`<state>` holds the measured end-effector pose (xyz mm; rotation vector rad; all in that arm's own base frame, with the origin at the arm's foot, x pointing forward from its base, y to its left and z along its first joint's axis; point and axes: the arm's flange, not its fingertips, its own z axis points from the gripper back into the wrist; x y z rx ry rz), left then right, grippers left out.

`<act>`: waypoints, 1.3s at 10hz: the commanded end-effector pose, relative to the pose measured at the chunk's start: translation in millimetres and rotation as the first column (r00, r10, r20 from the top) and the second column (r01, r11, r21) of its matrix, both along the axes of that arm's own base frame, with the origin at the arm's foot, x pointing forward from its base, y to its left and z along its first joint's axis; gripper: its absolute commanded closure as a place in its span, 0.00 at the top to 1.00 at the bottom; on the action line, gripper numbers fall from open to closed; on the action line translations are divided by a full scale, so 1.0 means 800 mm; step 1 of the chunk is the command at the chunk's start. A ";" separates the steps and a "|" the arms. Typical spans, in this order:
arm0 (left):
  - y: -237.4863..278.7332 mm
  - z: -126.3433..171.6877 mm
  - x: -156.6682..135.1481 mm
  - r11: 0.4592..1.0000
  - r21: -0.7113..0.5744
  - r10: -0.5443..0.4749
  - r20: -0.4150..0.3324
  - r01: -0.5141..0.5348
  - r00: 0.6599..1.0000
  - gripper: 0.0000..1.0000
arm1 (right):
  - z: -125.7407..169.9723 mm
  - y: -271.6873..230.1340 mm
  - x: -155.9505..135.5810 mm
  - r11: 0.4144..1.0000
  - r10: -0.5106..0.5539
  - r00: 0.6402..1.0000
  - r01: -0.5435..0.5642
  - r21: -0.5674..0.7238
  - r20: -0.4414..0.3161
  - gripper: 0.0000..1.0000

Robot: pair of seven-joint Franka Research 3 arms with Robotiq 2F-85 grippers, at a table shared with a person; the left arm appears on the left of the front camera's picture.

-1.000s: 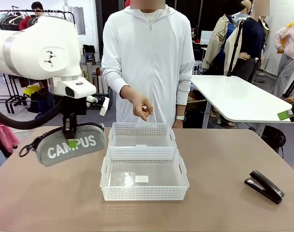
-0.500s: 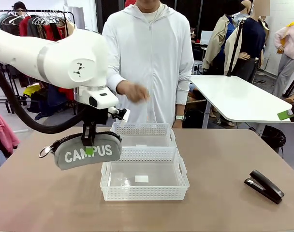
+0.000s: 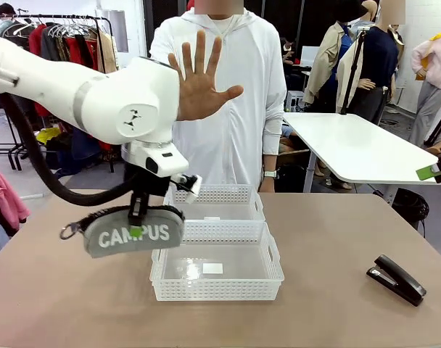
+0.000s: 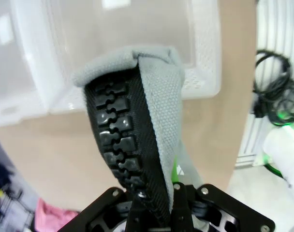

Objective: Distribute items into two baskets.
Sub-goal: Move the picked Pencil pouch towards the Organizing basket indicated by the person, stopping as directed.

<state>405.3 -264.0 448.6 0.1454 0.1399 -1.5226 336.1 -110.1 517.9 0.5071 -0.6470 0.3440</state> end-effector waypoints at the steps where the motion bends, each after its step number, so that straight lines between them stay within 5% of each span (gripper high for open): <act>1: 0.145 0.058 -0.032 0.977 0.025 0.209 0.016 -0.210 0.978 0.00 | -0.001 0.000 -0.001 1.000 0.015 1.000 -0.015 0.021 0.021 1.00; 3: 0.213 0.056 -0.058 0.958 -0.041 0.284 -0.001 -0.284 0.959 0.00 | -0.001 0.000 -0.001 1.000 0.015 1.000 -0.015 0.021 0.021 1.00; 13: 0.234 0.060 -0.056 0.956 -0.051 0.289 -0.018 -0.289 0.957 0.00 | -0.001 0.000 -0.001 1.000 0.015 1.000 -0.015 0.021 0.021 1.00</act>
